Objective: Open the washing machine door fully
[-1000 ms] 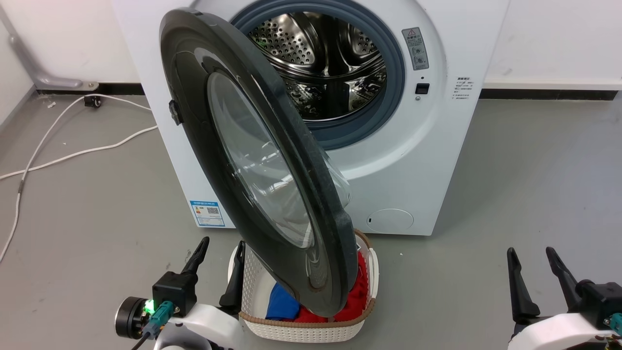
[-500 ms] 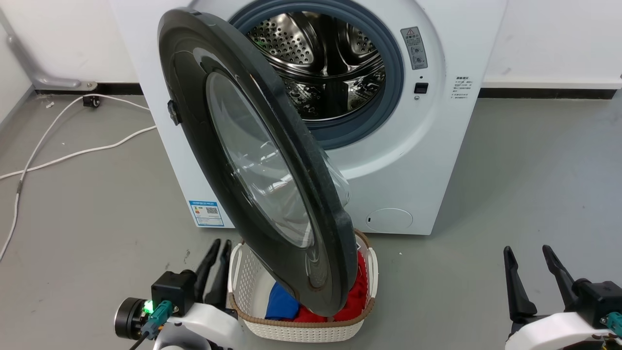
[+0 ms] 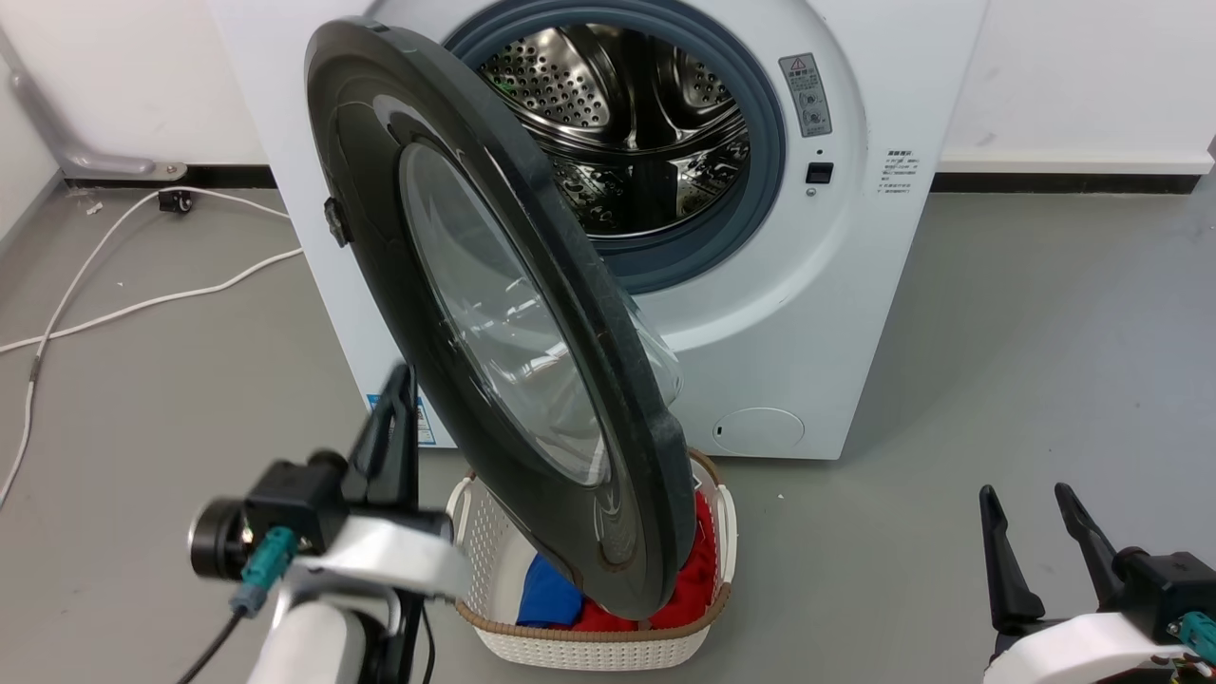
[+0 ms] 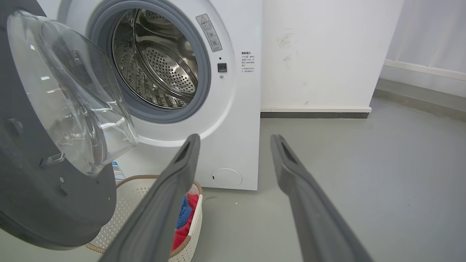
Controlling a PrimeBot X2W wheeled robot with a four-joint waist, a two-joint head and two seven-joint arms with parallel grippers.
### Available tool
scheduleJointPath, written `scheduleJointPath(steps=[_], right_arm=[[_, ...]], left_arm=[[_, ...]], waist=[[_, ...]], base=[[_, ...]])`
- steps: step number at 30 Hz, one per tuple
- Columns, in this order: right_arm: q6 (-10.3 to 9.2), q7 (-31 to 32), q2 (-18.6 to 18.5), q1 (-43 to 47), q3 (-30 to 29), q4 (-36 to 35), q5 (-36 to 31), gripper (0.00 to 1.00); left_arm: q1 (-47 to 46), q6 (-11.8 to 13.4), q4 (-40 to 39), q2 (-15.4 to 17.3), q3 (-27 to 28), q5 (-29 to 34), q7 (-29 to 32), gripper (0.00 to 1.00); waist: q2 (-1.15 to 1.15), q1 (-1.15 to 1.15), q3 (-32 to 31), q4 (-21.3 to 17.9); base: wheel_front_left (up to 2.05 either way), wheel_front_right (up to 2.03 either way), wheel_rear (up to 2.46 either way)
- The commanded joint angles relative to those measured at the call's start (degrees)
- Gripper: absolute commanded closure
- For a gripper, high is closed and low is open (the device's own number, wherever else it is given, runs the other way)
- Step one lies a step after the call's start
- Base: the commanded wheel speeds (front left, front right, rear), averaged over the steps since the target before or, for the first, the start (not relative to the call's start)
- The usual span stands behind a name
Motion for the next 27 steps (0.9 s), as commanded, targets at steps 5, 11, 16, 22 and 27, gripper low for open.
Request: scheduleJointPath(steps=[5, 11, 16, 22, 27], right_arm=[[-0.01, -0.5, 0.3, -0.7, -0.3, 0.5, 0.4, 0.0], [-0.01, -0.7, 0.3, -0.9, -0.6, 1.1, 0.4, 0.0], [-0.01, -0.8, 0.3, -1.2, -0.7, 1.5, 0.5, 0.0], [-0.01, -0.8, 0.4, -1.4, -0.7, 2.1, 0.7, 0.0], [-0.01, -0.7, 0.4, -1.3, -0.7, 2.5, 0.7, 0.0]], left_arm=[[-4.7, 1.2, -9.3, -0.6, -0.1, 0.5, 0.6, 1.0], [-9.7, 0.8, -20.1, -2.1, -3.7, 1.6, 3.9, 1.0], [-12.5, -1.1, -25.9, -3.7, -10.5, 1.3, 8.1, 1.0], [-13.4, -3.1, -27.2, -5.1, -20.4, -1.3, 12.2, 1.0], [-11.1, -3.5, -26.3, -5.5, -26.2, -3.7, 14.3, 1.0]], waist=[[0.0, 0.0, -0.2, 0.0], [0.0, 0.0, -0.1, -0.1], [0.0, 0.0, 0.1, -0.4], [0.0, 0.0, 0.2, -0.8], [0.0, 0.0, 0.3, -1.0]], base=[[0.0, 0.0, 0.0], [0.0, 0.0, 0.0], [0.0, 0.0, 0.0], [0.0, 0.0, 0.0], [0.0, 0.0, 0.0]])
